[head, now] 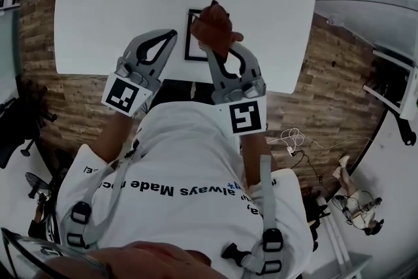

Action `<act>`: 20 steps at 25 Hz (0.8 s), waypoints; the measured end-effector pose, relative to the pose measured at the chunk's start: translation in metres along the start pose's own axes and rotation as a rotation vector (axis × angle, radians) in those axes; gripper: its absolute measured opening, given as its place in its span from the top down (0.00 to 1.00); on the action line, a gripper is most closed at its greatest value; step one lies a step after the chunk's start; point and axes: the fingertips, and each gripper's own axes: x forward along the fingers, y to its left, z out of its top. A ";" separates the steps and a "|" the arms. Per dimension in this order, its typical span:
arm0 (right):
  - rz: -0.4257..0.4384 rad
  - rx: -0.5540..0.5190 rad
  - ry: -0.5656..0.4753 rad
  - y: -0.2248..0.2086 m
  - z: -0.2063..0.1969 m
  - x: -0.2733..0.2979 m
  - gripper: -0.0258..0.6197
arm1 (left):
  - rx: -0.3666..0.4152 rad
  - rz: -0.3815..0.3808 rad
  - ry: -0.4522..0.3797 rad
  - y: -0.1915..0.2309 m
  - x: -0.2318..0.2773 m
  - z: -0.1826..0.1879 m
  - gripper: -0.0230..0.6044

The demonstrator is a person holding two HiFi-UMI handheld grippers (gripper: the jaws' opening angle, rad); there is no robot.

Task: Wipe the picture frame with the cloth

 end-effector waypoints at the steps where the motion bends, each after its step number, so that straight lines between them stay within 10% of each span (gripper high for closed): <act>1: 0.004 -0.019 0.019 -0.003 -0.011 0.006 0.94 | -0.008 0.001 0.022 0.002 0.005 -0.012 0.96; 20: 0.200 -0.295 0.303 0.013 -0.223 0.167 0.94 | 0.044 -0.080 0.377 0.035 0.087 -0.240 0.96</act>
